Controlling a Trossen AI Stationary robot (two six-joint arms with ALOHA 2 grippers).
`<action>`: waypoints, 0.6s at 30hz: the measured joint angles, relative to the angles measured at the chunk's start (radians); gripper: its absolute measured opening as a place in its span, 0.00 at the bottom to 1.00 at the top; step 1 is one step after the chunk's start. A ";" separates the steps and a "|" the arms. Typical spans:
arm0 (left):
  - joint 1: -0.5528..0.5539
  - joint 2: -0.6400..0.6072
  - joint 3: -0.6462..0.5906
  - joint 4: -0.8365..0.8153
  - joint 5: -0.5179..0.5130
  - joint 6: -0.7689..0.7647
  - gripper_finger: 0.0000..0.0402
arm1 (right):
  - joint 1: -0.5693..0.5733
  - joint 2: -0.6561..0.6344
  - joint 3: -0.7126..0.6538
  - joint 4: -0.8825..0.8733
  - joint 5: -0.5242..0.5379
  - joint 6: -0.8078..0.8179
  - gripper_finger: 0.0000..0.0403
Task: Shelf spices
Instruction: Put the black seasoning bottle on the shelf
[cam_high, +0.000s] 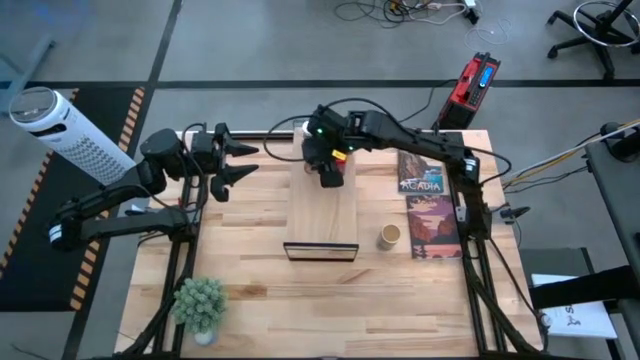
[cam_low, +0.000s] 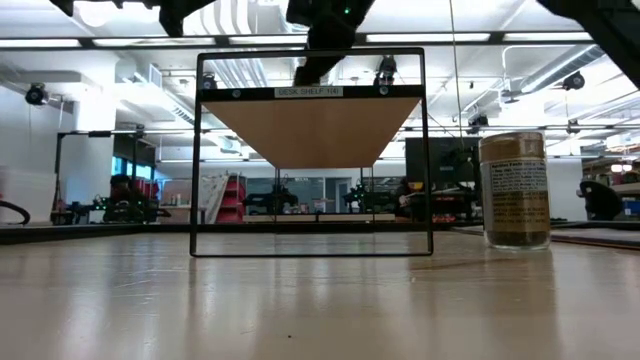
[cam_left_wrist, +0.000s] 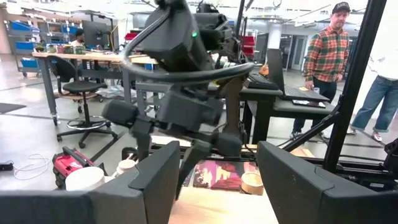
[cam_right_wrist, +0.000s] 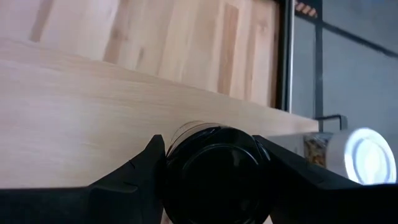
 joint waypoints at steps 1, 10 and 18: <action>0.000 -0.002 0.000 -0.002 0.000 0.000 0.51 | -0.002 0.011 0.017 -0.013 0.004 0.011 0.47; 0.000 -0.002 0.000 -0.005 0.000 0.000 0.50 | 0.000 0.059 0.126 -0.066 0.018 0.179 0.48; 0.000 -0.002 0.000 -0.003 0.000 0.000 0.51 | 0.001 0.060 0.126 -0.059 0.022 0.395 0.48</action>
